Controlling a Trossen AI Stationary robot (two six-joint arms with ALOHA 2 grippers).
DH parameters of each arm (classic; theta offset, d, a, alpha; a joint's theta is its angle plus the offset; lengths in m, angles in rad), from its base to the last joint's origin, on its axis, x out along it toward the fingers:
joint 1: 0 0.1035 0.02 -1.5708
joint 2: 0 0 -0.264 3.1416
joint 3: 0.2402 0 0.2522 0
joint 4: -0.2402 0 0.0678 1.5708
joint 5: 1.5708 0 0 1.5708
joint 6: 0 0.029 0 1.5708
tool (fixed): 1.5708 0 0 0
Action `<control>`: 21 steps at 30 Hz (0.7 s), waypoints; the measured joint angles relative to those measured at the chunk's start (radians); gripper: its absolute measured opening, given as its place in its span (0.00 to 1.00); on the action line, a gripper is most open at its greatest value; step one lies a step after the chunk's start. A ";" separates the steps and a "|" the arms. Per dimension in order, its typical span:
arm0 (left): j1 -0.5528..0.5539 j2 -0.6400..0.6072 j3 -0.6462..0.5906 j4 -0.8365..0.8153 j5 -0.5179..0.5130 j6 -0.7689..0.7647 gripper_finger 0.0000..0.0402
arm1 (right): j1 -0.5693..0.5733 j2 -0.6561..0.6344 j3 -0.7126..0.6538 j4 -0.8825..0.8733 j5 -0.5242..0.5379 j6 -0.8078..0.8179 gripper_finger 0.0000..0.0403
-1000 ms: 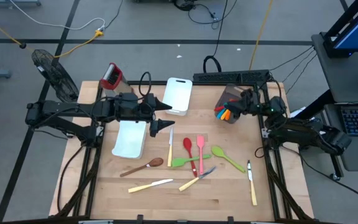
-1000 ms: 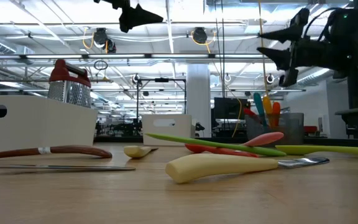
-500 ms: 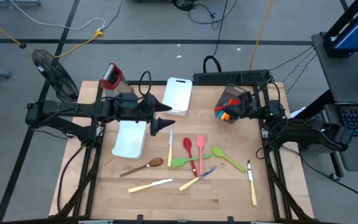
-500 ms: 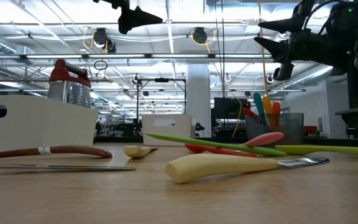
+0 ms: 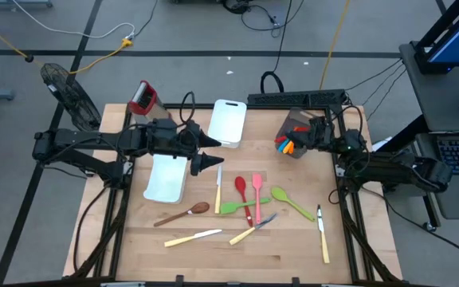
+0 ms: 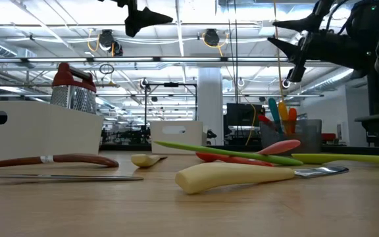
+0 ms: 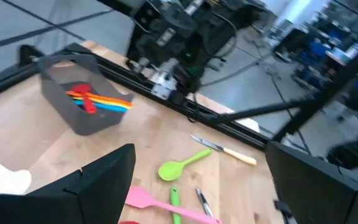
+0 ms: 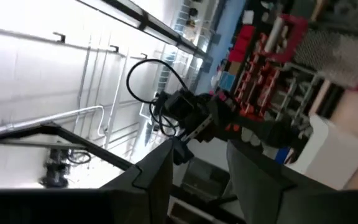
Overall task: Pick & Place Kitchen Items
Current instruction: Put the pink spatula into the black bin
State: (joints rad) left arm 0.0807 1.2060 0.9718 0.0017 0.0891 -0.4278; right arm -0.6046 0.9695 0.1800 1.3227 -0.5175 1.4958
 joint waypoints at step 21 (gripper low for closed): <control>-0.035 -0.366 -0.287 -0.001 -0.011 0.065 0.91 | 0.348 0.001 0.429 -0.886 0.385 -0.686 0.34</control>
State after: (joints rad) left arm 0.0459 0.8399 0.6843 0.0010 0.0780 -0.3632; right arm -0.2564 0.9703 0.6088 0.4368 -0.1330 0.8095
